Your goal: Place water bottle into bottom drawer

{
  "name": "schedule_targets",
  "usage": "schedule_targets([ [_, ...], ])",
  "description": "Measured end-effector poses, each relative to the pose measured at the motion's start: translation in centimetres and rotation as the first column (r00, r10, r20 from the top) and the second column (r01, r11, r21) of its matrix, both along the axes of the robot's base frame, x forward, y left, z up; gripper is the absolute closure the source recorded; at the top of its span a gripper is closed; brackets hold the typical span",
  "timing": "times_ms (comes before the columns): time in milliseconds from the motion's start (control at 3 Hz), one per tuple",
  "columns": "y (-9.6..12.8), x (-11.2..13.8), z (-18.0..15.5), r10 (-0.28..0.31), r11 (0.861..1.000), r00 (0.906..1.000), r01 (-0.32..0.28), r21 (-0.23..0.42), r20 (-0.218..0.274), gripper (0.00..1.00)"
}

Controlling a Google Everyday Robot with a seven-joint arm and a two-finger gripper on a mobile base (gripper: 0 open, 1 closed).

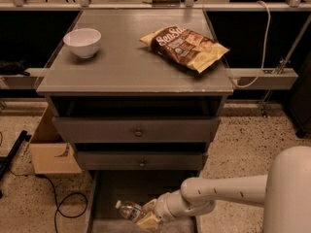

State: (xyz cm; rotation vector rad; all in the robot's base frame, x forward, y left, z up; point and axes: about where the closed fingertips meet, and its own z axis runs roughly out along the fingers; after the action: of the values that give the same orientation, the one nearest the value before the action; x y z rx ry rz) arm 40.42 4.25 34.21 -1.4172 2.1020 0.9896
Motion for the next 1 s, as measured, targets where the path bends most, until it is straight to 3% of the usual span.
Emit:
schedule_targets([
  [667, 0.9, -0.5, -3.2, 0.023, 0.999, 0.9971, -0.025, -0.02, -0.073, 1.0],
  [1000, 0.6, 1.1, -5.0, 0.01, 0.999, 0.9944, -0.013, -0.03, -0.105, 1.0],
])
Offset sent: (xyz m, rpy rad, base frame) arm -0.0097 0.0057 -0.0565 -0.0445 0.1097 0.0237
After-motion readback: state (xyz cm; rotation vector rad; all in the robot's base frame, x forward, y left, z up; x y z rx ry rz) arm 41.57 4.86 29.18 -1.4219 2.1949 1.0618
